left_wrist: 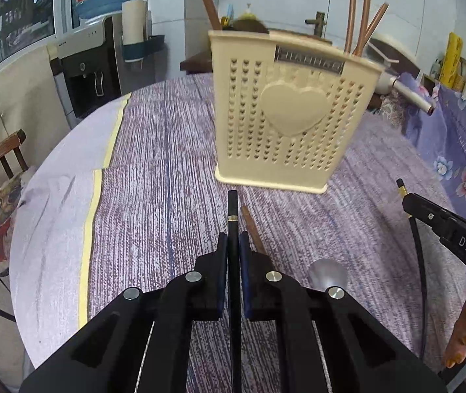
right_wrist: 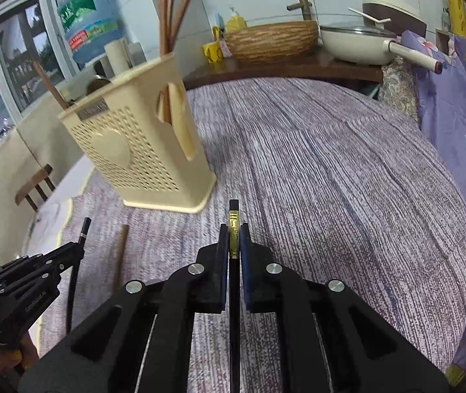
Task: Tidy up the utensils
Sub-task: 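Lift both held chopsticks upright and carry them over the holder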
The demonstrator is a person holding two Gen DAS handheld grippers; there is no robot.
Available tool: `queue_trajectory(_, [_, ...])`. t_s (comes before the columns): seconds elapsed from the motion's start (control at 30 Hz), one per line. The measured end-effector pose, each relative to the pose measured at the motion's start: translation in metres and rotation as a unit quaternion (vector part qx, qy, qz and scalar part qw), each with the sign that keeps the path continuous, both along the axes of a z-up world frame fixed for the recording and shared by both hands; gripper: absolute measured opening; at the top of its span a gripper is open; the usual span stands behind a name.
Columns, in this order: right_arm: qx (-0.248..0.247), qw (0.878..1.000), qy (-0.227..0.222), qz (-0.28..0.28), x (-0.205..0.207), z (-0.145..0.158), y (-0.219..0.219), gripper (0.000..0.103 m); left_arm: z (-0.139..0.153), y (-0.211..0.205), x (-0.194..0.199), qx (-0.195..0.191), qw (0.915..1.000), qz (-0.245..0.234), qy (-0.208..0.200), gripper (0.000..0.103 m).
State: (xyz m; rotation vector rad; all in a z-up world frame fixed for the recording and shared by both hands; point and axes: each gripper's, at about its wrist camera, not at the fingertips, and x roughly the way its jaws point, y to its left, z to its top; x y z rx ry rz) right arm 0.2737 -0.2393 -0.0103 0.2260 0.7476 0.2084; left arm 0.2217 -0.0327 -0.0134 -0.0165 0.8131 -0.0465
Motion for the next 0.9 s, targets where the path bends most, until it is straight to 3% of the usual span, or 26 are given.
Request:
queue_trajectory(0.47, [0.037, 0.992, -0.097, 0.07, -0.04, 0.082, -0.013, 0.008, 0.067, 0.021, -0.024, -0.057, 0.9944, -0.043, -0.078, 0.008])
queue_trajectory(0.9, [0.036, 0.988, -0.118, 0.097, -0.052, 0.109, -0.009, 0.008, 0.086, 0.031, -0.034, -0.06, 0.9917, -0.055, -0.099, 0.008])
